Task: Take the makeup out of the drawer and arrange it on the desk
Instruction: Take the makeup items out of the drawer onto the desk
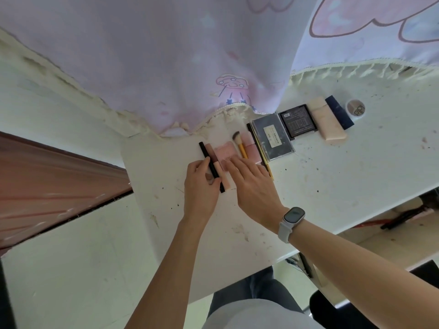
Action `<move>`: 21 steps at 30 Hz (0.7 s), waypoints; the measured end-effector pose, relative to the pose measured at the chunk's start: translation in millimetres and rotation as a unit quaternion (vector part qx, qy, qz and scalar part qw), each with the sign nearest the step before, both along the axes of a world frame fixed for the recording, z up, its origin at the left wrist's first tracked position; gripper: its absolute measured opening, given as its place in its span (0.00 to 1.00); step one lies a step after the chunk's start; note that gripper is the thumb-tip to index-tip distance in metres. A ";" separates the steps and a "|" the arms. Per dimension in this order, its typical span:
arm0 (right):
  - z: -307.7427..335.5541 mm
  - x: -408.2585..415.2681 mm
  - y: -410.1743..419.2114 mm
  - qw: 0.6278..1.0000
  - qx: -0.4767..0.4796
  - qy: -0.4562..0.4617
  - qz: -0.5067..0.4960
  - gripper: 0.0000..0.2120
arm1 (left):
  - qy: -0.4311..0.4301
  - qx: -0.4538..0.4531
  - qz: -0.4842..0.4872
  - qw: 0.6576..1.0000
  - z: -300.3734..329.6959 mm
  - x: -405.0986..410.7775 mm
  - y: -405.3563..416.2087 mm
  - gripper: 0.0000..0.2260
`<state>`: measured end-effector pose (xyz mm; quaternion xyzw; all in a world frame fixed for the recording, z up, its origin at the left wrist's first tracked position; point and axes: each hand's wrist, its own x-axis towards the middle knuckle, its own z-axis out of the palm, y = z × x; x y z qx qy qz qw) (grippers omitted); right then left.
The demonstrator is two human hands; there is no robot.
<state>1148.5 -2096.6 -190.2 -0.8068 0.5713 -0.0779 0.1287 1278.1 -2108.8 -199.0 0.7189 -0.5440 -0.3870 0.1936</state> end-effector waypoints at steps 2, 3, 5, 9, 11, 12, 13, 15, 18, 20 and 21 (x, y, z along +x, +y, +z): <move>1.6 -0.7 0.9 1.000 0.011 -0.002 0.005 0.25 | -0.001 -0.003 0.001 1.000 -0.6 -2.3 -1.6 0.23; 2.0 -1.3 1.2 1.000 0.019 -0.002 0.007 0.25 | -0.002 -0.004 0.001 1.000 -0.7 -3.0 -2.2 0.23; 3.0 -3.7 1.9 0.999 0.034 0.001 0.015 0.24 | -0.017 -0.007 -0.010 1.000 0.1 -4.3 -2.8 0.22; 5.8 -17.3 12.0 0.999 0.020 -0.033 0.017 0.18 | -0.086 -0.036 -0.039 0.995 7.8 -11.3 3.7 0.19; 7.7 -31.7 23.9 0.998 0.015 -0.065 -0.008 0.18 | -0.104 -0.062 -0.052 0.991 15.4 -20.1 9.6 0.17; 8.6 -41.2 31.2 0.996 0.014 -0.084 -0.027 0.18 | -0.104 -0.069 -0.065 0.990 19.0 -26.5 12.5 0.16; 9.3 -52.3 40.0 0.994 0.009 -0.102 -0.045 0.18 | -0.101 -0.072 -0.080 0.989 22.3 -34.5 15.6 0.16; 10.8 -78.5 60.1 0.987 -0.009 -0.132 -0.086 0.18 | -0.088 -0.081 -0.109 0.987 27.9 -54.8 22.3 0.17; 12.0 -124.3 94.5 0.971 -0.027 -0.157 -0.180 0.18 | -0.049 -0.118 -0.164 0.978 36.4 -97.2 34.9 0.16; 9.8 -157.1 119.5 0.953 -0.010 -0.162 -0.255 0.18 | -0.026 -0.142 -0.230 0.962 39.4 -132.0 46.6 0.15; 7.7 -173.8 131.4 0.943 0.002 -0.162 -0.290 0.17 | -0.017 -0.150 -0.266 0.952 39.4 -150.5 52.1 0.14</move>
